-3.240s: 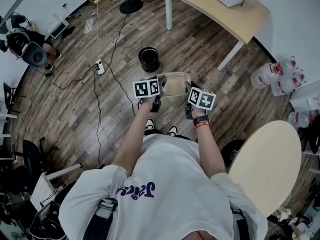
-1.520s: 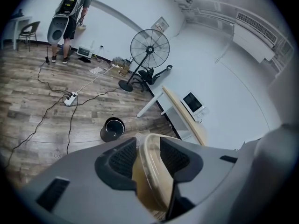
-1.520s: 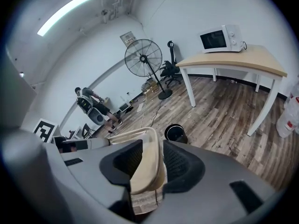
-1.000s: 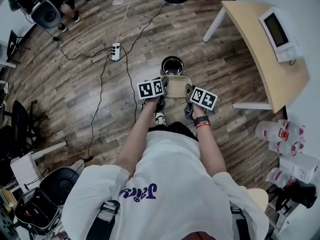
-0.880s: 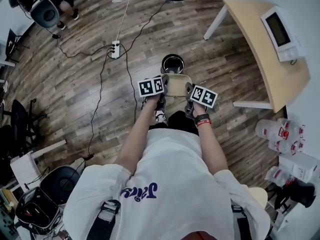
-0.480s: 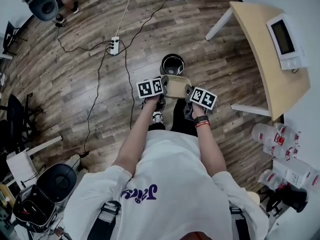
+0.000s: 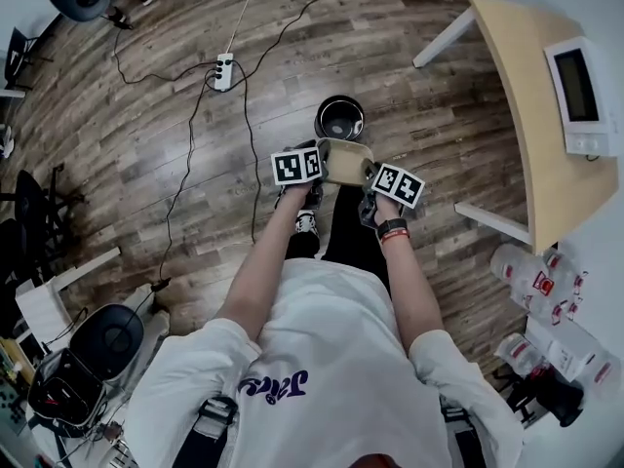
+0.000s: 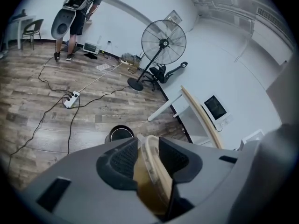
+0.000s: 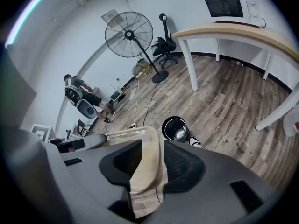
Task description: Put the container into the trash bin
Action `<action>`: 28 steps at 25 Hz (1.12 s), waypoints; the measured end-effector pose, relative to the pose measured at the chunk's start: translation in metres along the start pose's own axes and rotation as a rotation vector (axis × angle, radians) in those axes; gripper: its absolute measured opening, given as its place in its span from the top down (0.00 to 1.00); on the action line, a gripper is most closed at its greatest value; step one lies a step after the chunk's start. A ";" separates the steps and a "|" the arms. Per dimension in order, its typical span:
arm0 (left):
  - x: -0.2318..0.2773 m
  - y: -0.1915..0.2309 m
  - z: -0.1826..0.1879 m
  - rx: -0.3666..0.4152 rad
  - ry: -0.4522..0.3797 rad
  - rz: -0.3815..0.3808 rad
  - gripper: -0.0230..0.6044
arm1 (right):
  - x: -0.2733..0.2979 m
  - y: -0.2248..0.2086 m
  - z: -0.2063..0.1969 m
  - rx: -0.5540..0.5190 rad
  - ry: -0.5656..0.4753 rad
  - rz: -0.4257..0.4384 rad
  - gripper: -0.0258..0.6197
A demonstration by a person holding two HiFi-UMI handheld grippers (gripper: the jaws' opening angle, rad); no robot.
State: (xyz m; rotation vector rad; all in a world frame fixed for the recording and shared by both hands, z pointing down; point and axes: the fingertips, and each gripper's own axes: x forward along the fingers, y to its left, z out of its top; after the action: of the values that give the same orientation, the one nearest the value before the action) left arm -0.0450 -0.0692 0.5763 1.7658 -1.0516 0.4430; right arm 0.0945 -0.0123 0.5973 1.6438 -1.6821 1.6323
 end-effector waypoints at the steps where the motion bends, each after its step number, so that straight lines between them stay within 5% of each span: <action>1: 0.009 0.002 0.001 0.000 0.006 0.008 0.74 | 0.007 -0.004 0.004 -0.002 0.007 -0.003 0.74; 28: 0.246 0.128 -0.007 -0.160 0.067 0.123 0.74 | 0.251 -0.110 0.065 -0.083 0.181 -0.007 0.74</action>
State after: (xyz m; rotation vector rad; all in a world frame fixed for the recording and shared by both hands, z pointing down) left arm -0.0108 -0.1907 0.8235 1.5414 -1.1208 0.4775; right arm 0.1364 -0.1604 0.8331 1.4167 -1.6291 1.6316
